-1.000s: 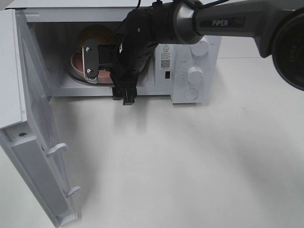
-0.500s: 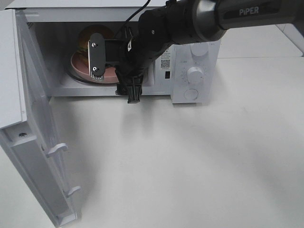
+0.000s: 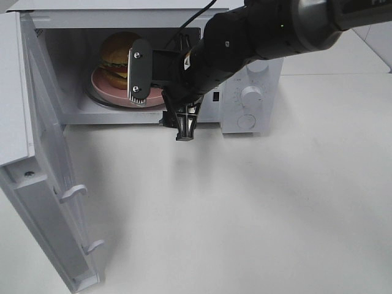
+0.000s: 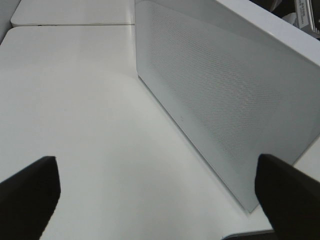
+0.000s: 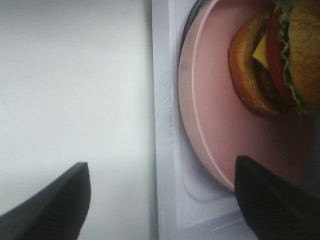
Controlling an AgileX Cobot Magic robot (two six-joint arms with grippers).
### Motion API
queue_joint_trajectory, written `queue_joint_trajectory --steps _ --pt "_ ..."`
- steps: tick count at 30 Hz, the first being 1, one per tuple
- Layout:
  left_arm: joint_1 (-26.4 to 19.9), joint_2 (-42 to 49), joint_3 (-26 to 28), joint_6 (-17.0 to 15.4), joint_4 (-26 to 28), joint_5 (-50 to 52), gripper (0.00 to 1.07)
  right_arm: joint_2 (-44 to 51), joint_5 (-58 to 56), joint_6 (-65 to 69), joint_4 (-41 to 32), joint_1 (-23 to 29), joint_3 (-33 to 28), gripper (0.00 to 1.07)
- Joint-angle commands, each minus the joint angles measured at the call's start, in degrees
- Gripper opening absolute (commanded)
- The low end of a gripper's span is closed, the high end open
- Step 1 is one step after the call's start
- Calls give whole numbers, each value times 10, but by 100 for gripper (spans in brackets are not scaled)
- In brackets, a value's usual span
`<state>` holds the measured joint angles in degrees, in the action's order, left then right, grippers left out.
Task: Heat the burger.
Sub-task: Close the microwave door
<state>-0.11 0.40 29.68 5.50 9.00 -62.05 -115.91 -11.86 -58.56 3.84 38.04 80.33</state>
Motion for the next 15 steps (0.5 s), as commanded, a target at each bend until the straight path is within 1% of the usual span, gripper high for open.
queue_joint_trajectory --steps 1,3,4,5,7,8,9,11,13,14,15 --pt "3 9 -2 -1 1 9 98 40 22 41 3 3 -51 76" --pt "3 9 -2 -1 1 9 98 46 26 49 3 3 -61 76" --pt "3 9 -2 -1 1 9 98 62 26 65 3 3 -81 76" --pt "3 9 -2 -1 1 9 98 62 26 65 3 3 -81 76" --pt "3 9 -2 -1 1 9 98 87 28 97 3 3 -116 76" --pt "3 9 -2 -1 1 9 98 87 28 97 3 3 -116 76" --pt "3 9 -2 -1 1 9 98 104 28 124 1 3 -138 76" --pt "3 9 -2 -1 1 9 98 111 28 138 1 3 -146 76" --pt "3 9 -2 -1 1 9 98 138 27 190 1 3 -175 76" --pt "3 9 -2 -1 1 9 98 138 27 190 1 3 -175 76" --pt "3 9 -2 -1 1 9 98 156 27 229 1 3 -192 76"
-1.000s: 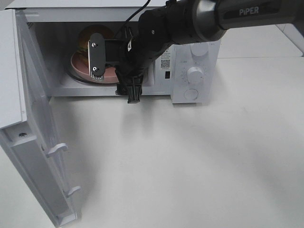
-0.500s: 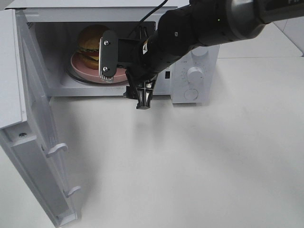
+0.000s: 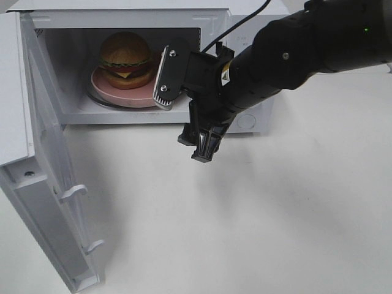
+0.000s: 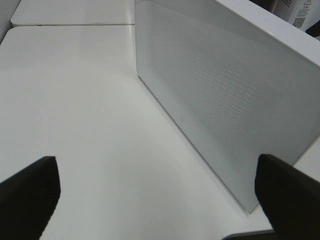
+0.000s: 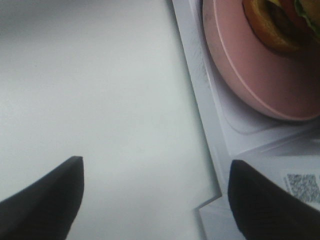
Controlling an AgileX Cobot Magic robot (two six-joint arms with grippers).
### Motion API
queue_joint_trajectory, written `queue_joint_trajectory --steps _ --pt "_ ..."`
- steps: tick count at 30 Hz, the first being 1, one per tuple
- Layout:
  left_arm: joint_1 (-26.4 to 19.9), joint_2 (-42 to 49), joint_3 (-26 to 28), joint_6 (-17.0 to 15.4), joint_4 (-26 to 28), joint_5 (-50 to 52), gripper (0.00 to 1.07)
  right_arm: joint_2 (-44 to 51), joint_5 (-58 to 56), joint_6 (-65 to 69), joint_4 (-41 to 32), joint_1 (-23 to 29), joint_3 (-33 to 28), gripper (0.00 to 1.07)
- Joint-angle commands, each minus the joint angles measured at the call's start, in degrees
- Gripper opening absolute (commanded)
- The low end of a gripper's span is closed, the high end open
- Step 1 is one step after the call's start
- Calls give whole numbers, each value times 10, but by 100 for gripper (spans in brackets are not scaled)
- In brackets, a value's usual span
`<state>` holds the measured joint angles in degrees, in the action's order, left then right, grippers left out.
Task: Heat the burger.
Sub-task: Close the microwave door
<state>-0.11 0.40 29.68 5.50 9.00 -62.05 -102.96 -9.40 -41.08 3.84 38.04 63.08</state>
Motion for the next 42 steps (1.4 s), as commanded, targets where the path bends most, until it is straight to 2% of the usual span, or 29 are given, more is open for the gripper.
queue_joint_trajectory --steps 1,7,9,12,17,27,42 --pt "3 9 -2 -1 1 9 98 45 -1 92 1 3 -37 76" --pt "3 9 -2 -1 1 9 98 84 -5 179 -2 3 -73 76" --pt "3 9 -2 -1 1 9 98 126 -6 261 -2 3 -110 76" --pt "3 9 -2 -1 1 9 98 137 -9 280 -2 3 -119 76" --pt "3 9 -2 -1 1 9 98 213 -84 364 -3 3 -162 76" --pt "3 9 -2 -1 1 9 98 267 -289 411 -2 3 -167 76" --pt "3 9 -2 -1 1 9 98 372 -411 442 -2 2 -167 76"
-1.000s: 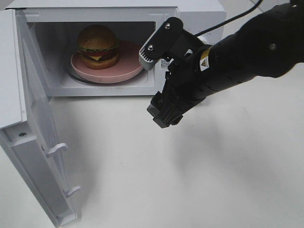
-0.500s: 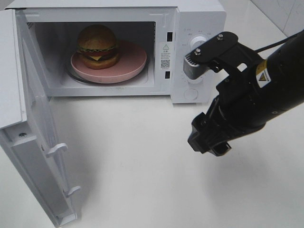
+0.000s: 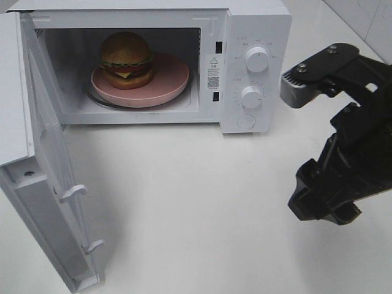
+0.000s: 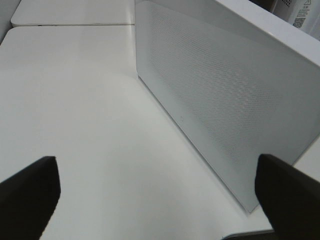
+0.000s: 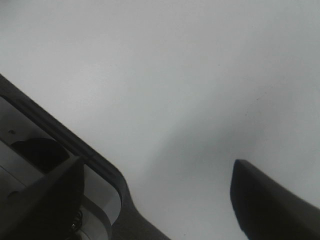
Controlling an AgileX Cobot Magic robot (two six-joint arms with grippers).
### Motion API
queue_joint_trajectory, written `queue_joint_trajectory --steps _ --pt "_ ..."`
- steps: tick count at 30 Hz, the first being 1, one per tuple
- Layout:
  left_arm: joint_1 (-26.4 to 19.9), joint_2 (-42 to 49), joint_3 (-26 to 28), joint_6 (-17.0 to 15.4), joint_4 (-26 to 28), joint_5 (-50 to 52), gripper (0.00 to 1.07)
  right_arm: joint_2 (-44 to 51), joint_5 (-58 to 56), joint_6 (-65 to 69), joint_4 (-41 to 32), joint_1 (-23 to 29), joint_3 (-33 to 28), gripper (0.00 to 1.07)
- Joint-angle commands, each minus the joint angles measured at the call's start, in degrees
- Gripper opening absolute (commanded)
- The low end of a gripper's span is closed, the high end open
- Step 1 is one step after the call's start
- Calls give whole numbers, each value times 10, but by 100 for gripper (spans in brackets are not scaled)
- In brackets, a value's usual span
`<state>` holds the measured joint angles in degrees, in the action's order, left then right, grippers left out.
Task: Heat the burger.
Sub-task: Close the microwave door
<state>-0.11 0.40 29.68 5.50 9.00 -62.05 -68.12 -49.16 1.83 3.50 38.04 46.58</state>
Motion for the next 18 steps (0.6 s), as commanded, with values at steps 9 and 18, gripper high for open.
queue_joint_trajectory --steps 9,18 --pt "3 9 -2 -1 1 9 98 123 -60 22 -13 -104 -5 76" --pt "3 9 -2 -1 1 9 98 261 -58 21 -9 -224 -88 76"
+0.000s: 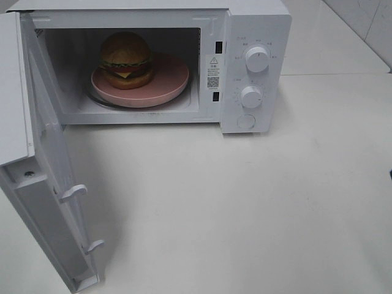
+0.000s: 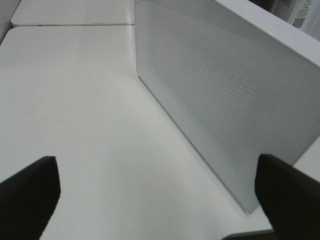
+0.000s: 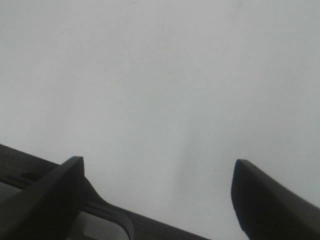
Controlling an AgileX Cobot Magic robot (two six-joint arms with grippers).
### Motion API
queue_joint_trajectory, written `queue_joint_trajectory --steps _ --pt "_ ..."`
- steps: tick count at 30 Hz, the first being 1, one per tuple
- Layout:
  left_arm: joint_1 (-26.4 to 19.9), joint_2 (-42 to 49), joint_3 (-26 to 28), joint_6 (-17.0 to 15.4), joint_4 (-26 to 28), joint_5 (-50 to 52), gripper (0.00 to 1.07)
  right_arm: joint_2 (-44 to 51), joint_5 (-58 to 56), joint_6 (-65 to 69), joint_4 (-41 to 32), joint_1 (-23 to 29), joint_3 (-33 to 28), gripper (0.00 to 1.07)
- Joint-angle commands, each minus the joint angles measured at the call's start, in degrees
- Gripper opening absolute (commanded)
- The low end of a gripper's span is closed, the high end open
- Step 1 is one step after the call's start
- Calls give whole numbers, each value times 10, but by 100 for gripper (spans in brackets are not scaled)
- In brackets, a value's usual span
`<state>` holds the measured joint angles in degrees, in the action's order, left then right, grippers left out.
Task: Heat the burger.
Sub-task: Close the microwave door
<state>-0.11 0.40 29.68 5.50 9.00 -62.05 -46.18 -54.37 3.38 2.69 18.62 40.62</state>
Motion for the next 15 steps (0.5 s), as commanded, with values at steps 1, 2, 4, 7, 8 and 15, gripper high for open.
queue_joint_trajectory --steps 1,2,4,7,8,15 --pt "3 9 -2 -1 1 9 98 41 -6 5 -1 -30 -28 76" --pt "3 9 -2 -1 1 9 98 74 -6 5 0 -51 -46 76" --pt "3 9 -2 -1 1 9 98 92 -6 5 2 -64 -56 76" --pt "3 9 -2 -1 1 9 98 164 -7 5 13 -105 -87 76" --pt "3 9 -2 -1 1 9 98 183 -7 5 14 -115 -93 76" --pt "3 9 -2 -1 1 9 98 291 -5 5 13 -159 -113 76"
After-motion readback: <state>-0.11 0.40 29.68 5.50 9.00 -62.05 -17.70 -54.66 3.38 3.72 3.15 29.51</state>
